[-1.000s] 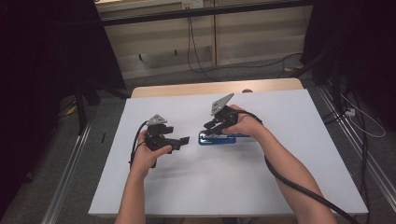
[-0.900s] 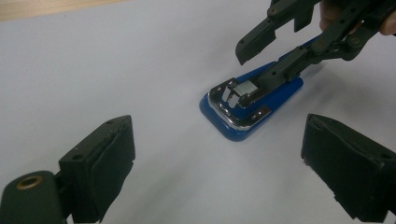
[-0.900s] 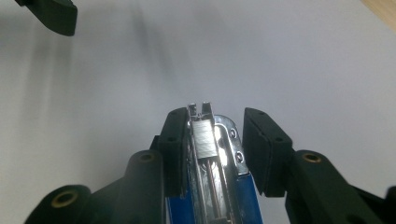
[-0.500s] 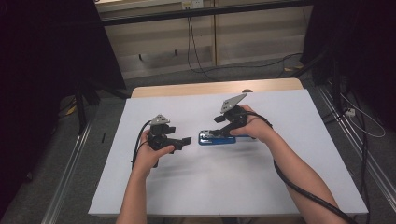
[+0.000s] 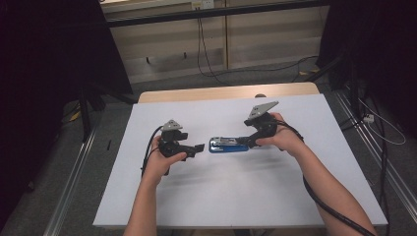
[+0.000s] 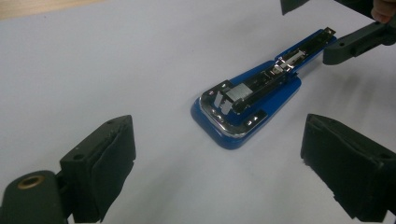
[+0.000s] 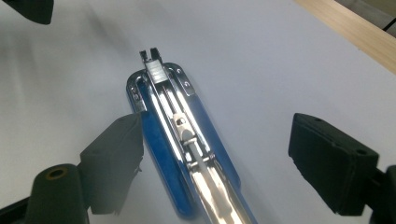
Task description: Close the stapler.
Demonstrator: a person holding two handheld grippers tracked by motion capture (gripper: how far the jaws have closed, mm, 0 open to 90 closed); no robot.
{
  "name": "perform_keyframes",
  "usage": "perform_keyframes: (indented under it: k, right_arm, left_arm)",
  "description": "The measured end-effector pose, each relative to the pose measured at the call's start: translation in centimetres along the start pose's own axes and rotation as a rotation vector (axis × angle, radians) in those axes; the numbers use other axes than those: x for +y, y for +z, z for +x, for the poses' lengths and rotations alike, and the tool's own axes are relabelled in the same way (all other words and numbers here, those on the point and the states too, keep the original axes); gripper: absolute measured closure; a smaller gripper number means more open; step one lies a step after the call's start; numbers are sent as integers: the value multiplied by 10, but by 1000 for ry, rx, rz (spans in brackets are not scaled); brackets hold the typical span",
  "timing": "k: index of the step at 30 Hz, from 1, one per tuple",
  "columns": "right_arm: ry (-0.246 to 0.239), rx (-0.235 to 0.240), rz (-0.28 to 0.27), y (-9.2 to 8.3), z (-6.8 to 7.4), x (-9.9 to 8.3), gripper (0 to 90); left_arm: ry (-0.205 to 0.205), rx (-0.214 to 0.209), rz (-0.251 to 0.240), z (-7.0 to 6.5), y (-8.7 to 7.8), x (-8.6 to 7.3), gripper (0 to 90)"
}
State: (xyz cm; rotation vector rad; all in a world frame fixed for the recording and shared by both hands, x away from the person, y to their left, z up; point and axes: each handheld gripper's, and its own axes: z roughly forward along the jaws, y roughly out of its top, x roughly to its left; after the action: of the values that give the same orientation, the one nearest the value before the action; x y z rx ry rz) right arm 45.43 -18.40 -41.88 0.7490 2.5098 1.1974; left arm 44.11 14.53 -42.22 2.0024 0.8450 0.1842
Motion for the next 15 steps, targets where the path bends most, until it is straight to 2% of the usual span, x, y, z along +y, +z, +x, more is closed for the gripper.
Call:
perform_keyframes:
  k: [12, 15]
  right_arm:
    - [89, -106, -21, -34, 1, -24, 150]
    - [97, -138, -21, -41, 3, -31, 148]
  left_arm:
    - [9, -2, 9, -3, 5, 1, 103]
    - [9, -2, 5, -3, 6, 1, 103]
